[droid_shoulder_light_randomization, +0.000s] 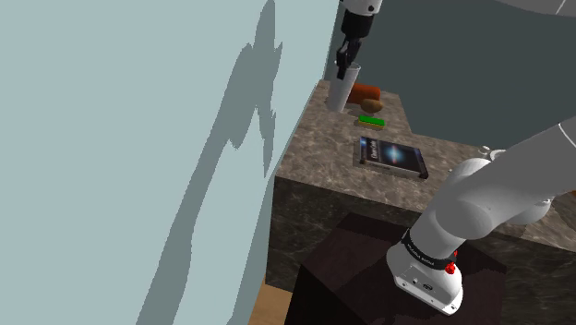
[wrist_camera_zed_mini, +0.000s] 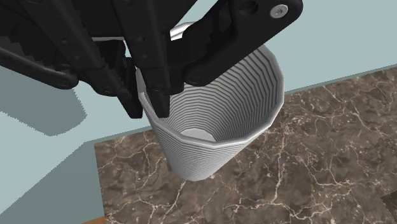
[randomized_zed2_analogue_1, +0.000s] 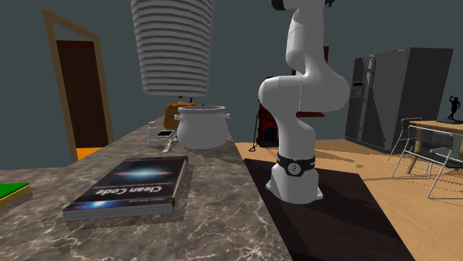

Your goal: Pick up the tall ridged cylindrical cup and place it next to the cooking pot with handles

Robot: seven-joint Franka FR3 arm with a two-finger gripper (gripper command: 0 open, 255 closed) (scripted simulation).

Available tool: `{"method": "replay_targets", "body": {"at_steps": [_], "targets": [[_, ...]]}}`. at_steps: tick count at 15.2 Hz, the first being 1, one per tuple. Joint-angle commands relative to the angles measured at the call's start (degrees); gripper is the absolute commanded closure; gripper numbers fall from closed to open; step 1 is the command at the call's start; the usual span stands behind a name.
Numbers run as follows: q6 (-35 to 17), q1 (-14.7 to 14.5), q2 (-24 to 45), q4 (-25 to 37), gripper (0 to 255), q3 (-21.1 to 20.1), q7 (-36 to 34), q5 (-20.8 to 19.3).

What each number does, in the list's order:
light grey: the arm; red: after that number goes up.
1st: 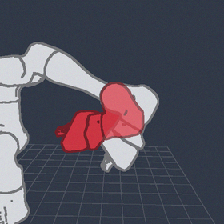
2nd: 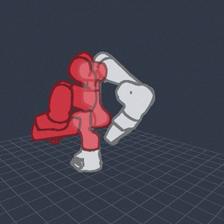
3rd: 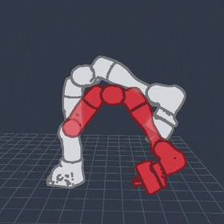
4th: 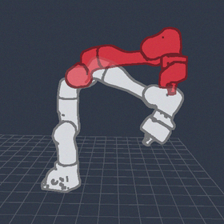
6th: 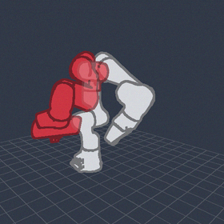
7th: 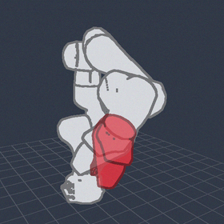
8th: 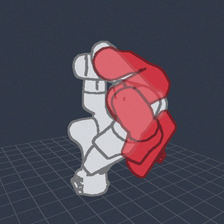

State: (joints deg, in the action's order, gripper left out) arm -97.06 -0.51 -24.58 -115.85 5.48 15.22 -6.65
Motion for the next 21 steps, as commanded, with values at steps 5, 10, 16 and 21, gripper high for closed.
{"method": "replay_targets", "body": {"at_steps": [5,10,16,21], "targets": [[2.56,1.71,-11.34,-8.38,255,2.14,3.29,-1.83],[6.08,3.59,-20.96,-14.06,255,4.29,6.63,-4.01],[11.66,6.35,-31.74,-18.56,255,7.35,11.48,-7.39],[17.02,8.96,-39.70,-20.37,255,10.37,16.34,-10.91]]}}
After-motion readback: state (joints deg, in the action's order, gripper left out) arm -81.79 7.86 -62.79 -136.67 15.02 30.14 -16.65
